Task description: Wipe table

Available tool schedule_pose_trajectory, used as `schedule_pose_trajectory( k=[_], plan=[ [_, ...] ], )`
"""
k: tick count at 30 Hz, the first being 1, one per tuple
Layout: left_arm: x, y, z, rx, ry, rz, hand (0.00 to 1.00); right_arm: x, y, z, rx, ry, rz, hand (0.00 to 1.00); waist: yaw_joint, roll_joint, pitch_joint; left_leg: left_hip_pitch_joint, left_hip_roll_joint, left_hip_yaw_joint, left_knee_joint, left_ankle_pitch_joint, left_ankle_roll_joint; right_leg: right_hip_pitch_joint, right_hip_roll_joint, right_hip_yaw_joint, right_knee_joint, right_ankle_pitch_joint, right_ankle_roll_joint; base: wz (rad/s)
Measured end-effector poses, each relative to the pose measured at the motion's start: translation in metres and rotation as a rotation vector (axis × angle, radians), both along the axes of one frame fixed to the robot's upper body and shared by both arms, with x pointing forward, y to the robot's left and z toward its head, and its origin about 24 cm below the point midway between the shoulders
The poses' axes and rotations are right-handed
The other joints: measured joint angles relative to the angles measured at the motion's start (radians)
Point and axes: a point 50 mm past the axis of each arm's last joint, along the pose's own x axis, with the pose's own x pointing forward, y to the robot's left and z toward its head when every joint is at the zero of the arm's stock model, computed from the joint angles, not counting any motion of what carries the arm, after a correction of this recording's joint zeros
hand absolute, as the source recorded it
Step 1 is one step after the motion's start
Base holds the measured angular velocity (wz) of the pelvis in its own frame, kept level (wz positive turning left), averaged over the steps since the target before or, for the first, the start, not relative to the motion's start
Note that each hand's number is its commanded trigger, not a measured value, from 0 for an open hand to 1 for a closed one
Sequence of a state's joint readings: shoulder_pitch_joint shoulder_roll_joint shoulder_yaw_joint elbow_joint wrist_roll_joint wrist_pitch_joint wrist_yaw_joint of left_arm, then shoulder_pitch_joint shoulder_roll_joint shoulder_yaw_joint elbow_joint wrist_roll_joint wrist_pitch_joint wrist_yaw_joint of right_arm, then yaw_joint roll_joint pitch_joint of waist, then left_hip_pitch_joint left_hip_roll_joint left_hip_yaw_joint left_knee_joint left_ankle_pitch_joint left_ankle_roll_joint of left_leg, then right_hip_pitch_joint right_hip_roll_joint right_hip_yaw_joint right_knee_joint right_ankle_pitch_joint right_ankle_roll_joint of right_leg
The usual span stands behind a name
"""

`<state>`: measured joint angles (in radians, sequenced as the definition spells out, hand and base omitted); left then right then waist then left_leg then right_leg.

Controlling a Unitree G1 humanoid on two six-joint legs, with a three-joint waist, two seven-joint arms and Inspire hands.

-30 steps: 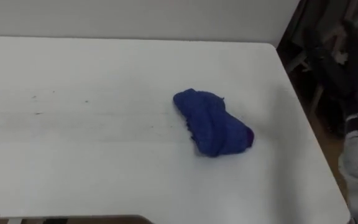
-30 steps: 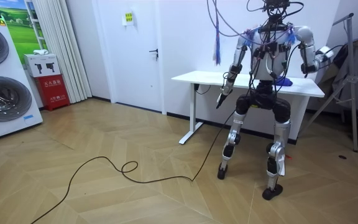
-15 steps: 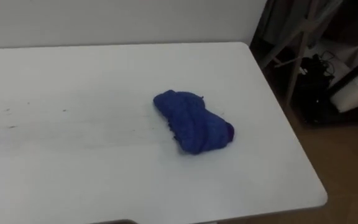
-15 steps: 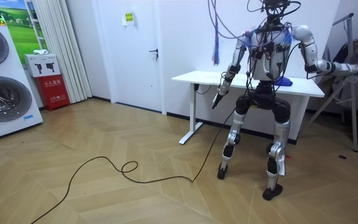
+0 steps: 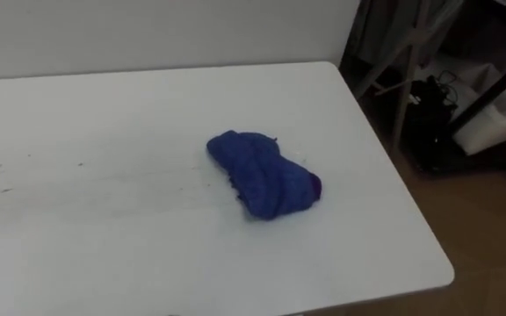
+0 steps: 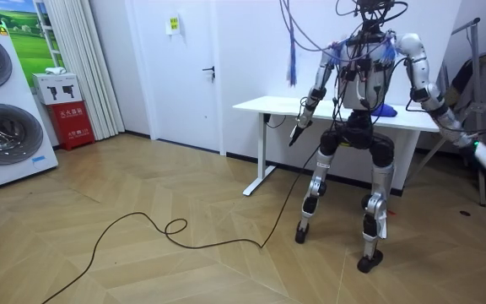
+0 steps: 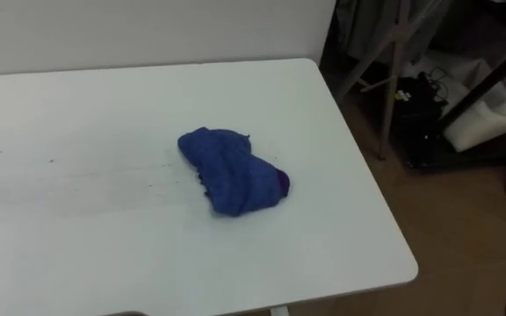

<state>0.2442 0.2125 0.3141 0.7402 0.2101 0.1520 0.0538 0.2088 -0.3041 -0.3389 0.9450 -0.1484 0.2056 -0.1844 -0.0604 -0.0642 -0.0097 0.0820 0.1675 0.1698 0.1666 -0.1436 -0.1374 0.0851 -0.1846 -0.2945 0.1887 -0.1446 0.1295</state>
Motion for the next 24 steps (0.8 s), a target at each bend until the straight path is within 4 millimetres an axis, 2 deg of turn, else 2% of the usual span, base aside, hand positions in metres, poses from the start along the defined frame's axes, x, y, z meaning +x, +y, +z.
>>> schedule_pose_trajectory(
  k=[1, 4, 8, 9, 11, 16, 20, 24],
  plan=[
    [0.002, -0.006, -0.003, -0.014, 0.009, -0.024, 0.00, -0.005, 0.011, -0.007, 0.045, 0.033, 0.037, 0.00, 0.013, 0.010, 0.0026, 0.002, 0.000, 0.003, 0.000, 0.000, 0.000, 0.000, 0.001, 0.005, -0.002, 0.000, 0.000, -0.04],
    [0.000, -0.016, -0.009, -0.041, 0.022, -0.038, 0.00, -0.014, 0.040, -0.024, 0.155, 0.093, 0.094, 0.00, 0.036, 0.021, 0.0020, 0.001, 0.000, 0.003, -0.001, 0.000, 0.000, 0.003, 0.001, 0.006, -0.003, 0.000, 0.000, 0.01],
    [-0.005, -0.025, -0.015, -0.038, 0.038, -0.039, 0.00, -0.012, 0.069, -0.036, 0.228, 0.136, 0.204, 0.00, 0.066, 0.043, 0.0045, 0.002, -0.003, -0.003, 0.000, -0.001, 0.001, 0.003, 0.001, 0.011, -0.003, 0.000, 0.000, 0.02],
    [-0.006, -0.026, -0.016, -0.038, 0.043, -0.042, 0.00, -0.010, 0.071, -0.036, 0.236, 0.133, 0.216, 0.00, 0.069, 0.049, 0.0040, 0.002, -0.004, -0.003, 0.000, -0.001, 0.001, 0.004, 0.001, 0.011, -0.003, 0.000, 0.000, 0.00],
    [-0.010, -0.033, -0.020, -0.036, 0.072, -0.066, 0.00, -0.002, 0.078, -0.038, 0.254, 0.132, 0.287, 0.00, 0.077, 0.059, 0.0080, 0.001, -0.004, -0.008, 0.001, 0.000, 0.001, 0.006, 0.001, 0.011, -0.003, 0.000, 0.000, 0.04],
    [-0.013, -0.046, -0.024, -0.060, 0.083, -0.114, 0.00, 0.014, 0.087, -0.038, 0.257, 0.138, 0.433, 0.00, 0.095, 0.074, 0.0053, -0.003, -0.005, -0.017, 0.003, 0.000, 0.001, 0.007, 0.001, 0.011, -0.002, -0.001, 0.000, 0.03],
    [-0.016, -0.048, -0.025, -0.060, 0.094, -0.125, 0.00, 0.022, 0.094, -0.039, 0.275, 0.132, 0.498, 0.00, 0.095, 0.064, 0.0070, -0.002, -0.008, -0.031, 0.005, 0.000, 0.001, 0.019, 0.001, 0.008, -0.004, -0.004, 0.000, 0.09],
    [-0.017, -0.048, -0.025, -0.047, 0.098, -0.138, 0.00, 0.021, 0.094, -0.039, 0.273, 0.142, 0.515, 0.00, 0.092, 0.059, 0.0089, -0.003, -0.008, -0.034, 0.005, 0.000, 0.001, 0.020, 0.001, 0.005, -0.004, -0.006, 0.001, 0.01]
  ],
)
